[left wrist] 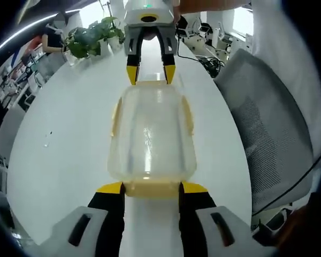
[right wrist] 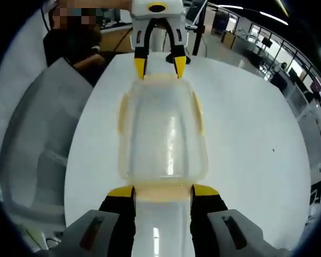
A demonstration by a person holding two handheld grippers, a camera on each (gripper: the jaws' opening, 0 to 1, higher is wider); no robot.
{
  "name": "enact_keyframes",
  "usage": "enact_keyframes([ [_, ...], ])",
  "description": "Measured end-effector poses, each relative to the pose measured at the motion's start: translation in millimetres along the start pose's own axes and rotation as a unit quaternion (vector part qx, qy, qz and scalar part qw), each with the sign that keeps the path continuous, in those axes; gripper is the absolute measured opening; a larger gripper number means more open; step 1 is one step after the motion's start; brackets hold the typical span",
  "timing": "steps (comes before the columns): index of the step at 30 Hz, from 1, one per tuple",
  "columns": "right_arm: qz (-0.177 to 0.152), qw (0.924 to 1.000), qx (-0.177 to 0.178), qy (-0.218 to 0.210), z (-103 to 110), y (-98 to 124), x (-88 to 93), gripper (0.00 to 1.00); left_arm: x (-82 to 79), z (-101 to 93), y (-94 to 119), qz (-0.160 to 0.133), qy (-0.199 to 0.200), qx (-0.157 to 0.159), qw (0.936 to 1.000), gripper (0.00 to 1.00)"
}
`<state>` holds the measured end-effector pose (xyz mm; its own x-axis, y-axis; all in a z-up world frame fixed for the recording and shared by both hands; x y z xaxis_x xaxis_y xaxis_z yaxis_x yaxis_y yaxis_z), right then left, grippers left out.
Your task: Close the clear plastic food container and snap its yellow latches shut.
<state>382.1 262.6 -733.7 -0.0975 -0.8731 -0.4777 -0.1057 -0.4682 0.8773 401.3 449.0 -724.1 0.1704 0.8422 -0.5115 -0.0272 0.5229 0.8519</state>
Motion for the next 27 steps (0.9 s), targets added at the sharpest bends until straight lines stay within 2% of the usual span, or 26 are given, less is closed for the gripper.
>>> enact_keyframes([
  [27, 0.008, 0.9999, 0.004, -0.006, 3.6, 31.6, 46.1, 0.38, -52.2, -1.7, -20.5, -0.009, -0.005, 0.002, 1.0, 0.38],
])
Point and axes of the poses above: the point that each gripper's makers call its tool centre point, and the gripper's own axes: y roughly backward along the fingers, z roughly to its left, x roughly out of its underside, the point moved 3 cm from there along y, roughly backward along the fingers, and after that the axes turned 2 degrees about -y, right-handed, at the moved point
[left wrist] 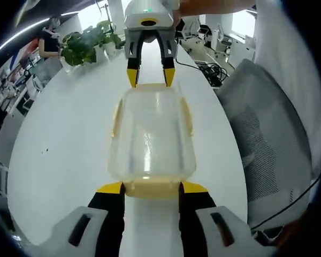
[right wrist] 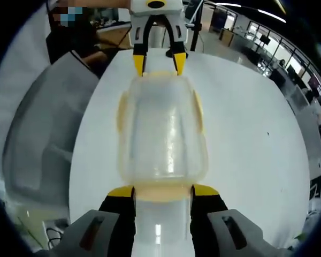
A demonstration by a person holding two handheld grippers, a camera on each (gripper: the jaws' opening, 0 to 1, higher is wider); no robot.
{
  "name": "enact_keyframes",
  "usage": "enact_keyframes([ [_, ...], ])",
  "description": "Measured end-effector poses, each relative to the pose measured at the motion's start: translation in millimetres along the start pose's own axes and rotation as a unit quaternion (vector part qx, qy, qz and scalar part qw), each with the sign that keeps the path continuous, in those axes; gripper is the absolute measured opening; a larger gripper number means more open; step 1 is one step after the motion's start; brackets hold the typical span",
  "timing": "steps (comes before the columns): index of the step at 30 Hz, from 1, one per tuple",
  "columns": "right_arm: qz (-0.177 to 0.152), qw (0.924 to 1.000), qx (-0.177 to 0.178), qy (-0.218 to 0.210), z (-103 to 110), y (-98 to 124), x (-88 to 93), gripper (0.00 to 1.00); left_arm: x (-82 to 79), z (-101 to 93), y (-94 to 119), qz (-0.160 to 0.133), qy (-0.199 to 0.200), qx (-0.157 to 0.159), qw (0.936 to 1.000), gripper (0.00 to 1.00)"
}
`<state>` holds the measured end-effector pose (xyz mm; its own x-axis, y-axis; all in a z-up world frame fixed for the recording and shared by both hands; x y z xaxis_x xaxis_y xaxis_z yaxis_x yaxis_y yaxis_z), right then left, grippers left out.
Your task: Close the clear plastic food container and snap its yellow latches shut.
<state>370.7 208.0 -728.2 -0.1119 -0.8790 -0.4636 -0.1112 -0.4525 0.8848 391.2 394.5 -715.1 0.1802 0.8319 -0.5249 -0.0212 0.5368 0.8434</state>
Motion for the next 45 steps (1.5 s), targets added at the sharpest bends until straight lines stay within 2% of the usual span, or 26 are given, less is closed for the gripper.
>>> enact_keyframes([
  [45, 0.013, 0.9999, 0.007, -0.001, 5.0, 27.4, 56.5, 0.38, -52.1, -5.9, -35.4, -0.01, -0.002, -0.001, 0.9999, 0.38],
])
Point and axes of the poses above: the point that each gripper's makers call its tool centre point, and the gripper's own axes: y roughly backward along the fingers, z roughly to its left, x roughly out of its underside, the point moved 3 cm from there along y, roughly backward along the fingers, and after that the axes turned 2 degrees about -y, right-handed, at the moved point
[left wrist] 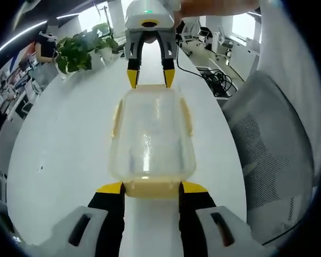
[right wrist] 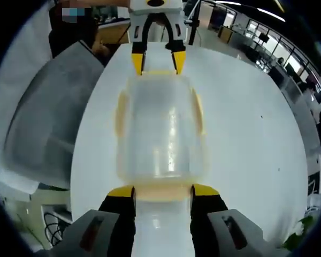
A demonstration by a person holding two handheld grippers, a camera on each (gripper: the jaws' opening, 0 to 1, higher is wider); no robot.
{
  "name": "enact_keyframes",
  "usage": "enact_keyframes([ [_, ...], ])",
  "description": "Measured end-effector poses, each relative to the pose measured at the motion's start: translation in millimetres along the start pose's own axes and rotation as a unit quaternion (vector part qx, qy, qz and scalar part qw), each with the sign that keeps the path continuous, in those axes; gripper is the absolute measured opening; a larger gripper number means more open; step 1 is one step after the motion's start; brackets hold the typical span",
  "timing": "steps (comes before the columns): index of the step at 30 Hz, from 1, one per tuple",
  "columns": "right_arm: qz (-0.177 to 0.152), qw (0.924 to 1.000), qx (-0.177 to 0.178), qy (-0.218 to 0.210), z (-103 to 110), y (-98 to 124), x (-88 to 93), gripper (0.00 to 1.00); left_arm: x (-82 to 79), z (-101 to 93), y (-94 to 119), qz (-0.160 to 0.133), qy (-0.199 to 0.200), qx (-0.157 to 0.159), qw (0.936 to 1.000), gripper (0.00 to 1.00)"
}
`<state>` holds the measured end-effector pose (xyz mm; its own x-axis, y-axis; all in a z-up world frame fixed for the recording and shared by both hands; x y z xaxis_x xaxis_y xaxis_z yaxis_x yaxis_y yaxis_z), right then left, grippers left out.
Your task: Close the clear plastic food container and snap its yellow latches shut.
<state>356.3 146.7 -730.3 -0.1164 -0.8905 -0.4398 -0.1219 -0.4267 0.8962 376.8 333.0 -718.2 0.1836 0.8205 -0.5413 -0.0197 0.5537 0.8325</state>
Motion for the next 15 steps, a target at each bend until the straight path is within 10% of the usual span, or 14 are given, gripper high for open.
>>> enact_keyframes([
  [15, 0.001, 1.0, 0.002, -0.002, -0.2, 8.5, 16.5, 0.38, -14.1, 0.8, -9.7, -0.005, -0.001, 0.0, 1.0, 0.38],
])
Point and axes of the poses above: the point that each gripper's makers call its tool centre point, and the gripper's own axes: y roughly backward along the fingers, z roughly to its left, x roughly out of its underside, the point moved 3 cm from there along y, roughly backward along the fingers, and after that the axes turned 2 degrees about -y, right-handed, at the moved point
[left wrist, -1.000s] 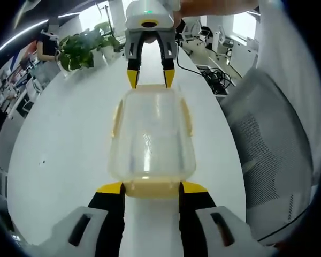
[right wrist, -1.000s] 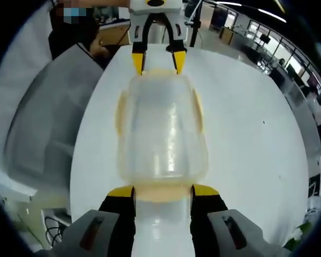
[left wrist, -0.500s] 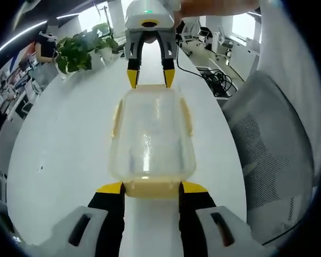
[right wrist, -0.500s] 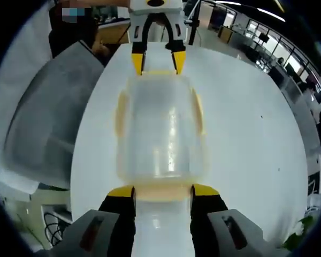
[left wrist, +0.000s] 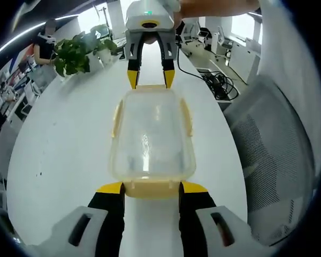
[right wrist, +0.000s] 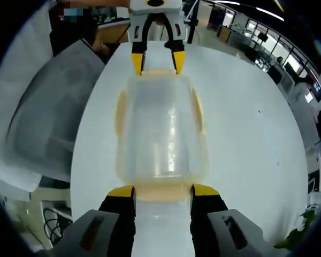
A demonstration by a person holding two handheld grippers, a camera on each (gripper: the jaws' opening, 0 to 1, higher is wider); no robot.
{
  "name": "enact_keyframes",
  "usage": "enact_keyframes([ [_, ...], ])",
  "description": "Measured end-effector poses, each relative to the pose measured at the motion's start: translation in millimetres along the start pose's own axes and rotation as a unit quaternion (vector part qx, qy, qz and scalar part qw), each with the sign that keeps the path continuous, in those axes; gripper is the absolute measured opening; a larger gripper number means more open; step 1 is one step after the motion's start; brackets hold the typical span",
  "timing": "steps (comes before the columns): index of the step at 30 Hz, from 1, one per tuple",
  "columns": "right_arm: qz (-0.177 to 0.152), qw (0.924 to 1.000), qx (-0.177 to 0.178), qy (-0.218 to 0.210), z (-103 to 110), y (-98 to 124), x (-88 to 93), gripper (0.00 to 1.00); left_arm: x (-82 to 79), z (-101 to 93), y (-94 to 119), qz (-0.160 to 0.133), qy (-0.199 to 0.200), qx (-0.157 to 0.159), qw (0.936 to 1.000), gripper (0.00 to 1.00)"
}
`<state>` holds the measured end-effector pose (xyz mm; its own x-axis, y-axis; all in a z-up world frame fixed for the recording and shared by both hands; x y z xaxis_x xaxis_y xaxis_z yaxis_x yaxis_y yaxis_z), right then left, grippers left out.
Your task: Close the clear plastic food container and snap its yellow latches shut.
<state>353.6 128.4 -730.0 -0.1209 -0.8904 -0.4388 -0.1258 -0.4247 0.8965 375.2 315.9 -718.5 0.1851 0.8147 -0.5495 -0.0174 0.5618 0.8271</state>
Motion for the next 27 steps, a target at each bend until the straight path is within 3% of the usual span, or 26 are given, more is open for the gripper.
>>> enact_keyframes([
  [27, 0.013, 0.9999, -0.003, -0.008, -6.1, 12.2, 33.0, 0.38, -26.3, 7.1, -25.2, -0.011, -0.001, 0.007, 0.9999, 0.38],
])
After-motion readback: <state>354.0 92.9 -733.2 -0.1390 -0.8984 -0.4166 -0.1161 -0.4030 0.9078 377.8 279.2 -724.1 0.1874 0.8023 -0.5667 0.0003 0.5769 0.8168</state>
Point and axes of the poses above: the point that each gripper's makers call its tool centre point, and the gripper's own axes: y roughly backward along the fingers, z roughly to its left, x roughly out of its underside, the point moved 3 cm from there along y, roughly backward along the fingers, and after that the axes turned 2 degrees about -y, right-handed, at the moved point
